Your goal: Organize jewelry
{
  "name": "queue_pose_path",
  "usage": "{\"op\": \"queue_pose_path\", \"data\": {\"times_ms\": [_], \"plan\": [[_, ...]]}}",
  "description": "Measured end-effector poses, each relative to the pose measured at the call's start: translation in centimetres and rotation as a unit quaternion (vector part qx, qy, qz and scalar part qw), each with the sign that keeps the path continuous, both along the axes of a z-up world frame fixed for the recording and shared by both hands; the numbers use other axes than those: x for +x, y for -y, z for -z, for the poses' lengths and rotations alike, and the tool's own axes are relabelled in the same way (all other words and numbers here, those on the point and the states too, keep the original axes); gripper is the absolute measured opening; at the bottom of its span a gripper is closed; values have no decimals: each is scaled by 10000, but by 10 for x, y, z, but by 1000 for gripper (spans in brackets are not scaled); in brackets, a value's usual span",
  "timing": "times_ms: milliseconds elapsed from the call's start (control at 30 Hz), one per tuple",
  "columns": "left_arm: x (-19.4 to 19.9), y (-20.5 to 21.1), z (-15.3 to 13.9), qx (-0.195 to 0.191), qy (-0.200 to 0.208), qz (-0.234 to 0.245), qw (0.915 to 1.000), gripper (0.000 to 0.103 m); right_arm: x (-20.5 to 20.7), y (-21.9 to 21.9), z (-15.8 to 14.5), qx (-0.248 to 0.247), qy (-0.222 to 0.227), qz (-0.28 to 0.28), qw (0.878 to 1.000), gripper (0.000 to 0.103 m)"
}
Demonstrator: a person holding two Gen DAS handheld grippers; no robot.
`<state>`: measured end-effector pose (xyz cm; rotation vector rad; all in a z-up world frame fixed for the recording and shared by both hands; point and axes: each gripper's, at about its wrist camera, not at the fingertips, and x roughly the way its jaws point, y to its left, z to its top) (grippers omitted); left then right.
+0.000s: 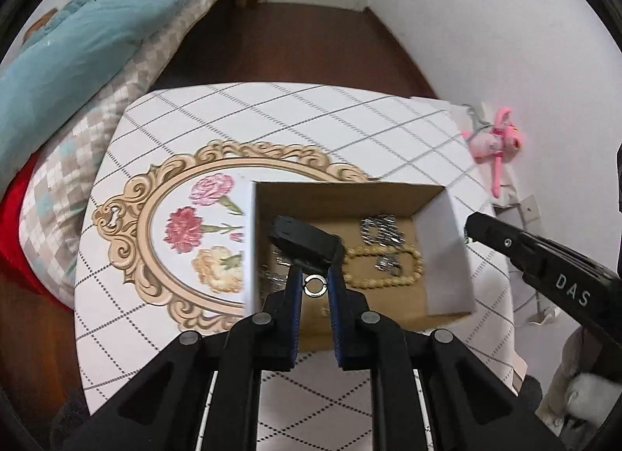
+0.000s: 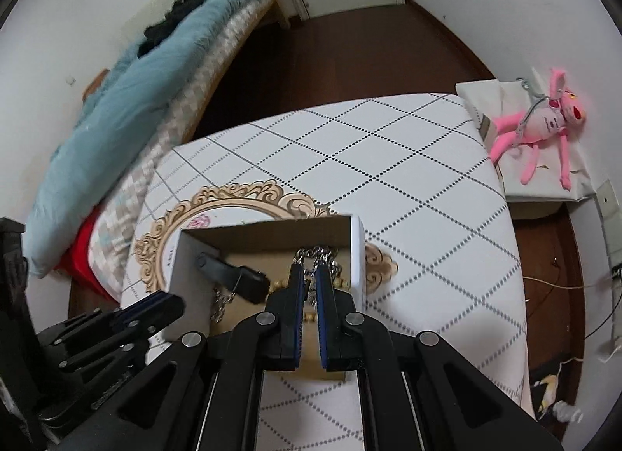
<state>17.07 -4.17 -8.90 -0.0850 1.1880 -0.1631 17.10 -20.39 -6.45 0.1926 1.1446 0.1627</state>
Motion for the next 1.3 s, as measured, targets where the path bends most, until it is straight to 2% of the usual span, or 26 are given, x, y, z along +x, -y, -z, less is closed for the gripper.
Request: {"op": "queue_pose_path", "data": {"times_ms": [167, 233, 300, 333, 400, 467, 567, 600, 667, 733, 767, 867, 1067, 1300], "plan": [[9, -7, -2, 152, -127, -170, 9997, 20, 23, -2, 12, -154, -402, -85, 9990, 7], [11, -10, -5, 205, -93, -227, 9995, 38, 26, 0, 13, -233, -442, -89, 9987, 7], [10, -13, -10, 302, 18, -329, 9990, 65, 26, 1, 12, -270, -438, -74, 9986, 8], [11, -15, -13, 309, 58, -368, 9988, 66, 25, 2, 11, -291, -441, -61, 9986, 8], [12, -19, -16, 291, 73, -449, 9985, 66, 25, 3, 10, -315, -464, -74, 9984, 16], [14, -20, -17, 372, 77, -483, 9981, 67, 25, 1, 10, -460, -459, -97, 9978, 35], [12, -22, -20, 487, 178, -529, 9973, 91, 21, -2, 7, -621, -434, -107, 9971, 40], [11, -23, -21, 524, 220, -535, 9970, 94, 19, -3, 6, -739, -416, -98, 9964, 45], [9, -23, -20, 631, 263, -531, 9962, 94, 15, -6, 5, -960, -368, -93, 9947, 76], [5, -23, -17, 797, 321, -529, 9949, 103, 8, -7, 5, -1259, -303, -62, 9916, 91], [2, -24, -16, 846, 357, -532, 9944, 103, 4, -7, 6, -1364, -298, -40, 9902, 95], [-5, -25, -7, 924, 323, -558, 9936, 103, -7, -5, 12, -1513, -319, 16, 9880, 100], [-13, -22, 6, 1015, 257, -573, 9928, 103, -24, -3, 20, -1660, -319, 100, 9856, 101], [-18, -18, 3, 1034, 302, -613, 9923, 103, -32, 2, 17, -1627, -266, 206, 9861, 101]]}}
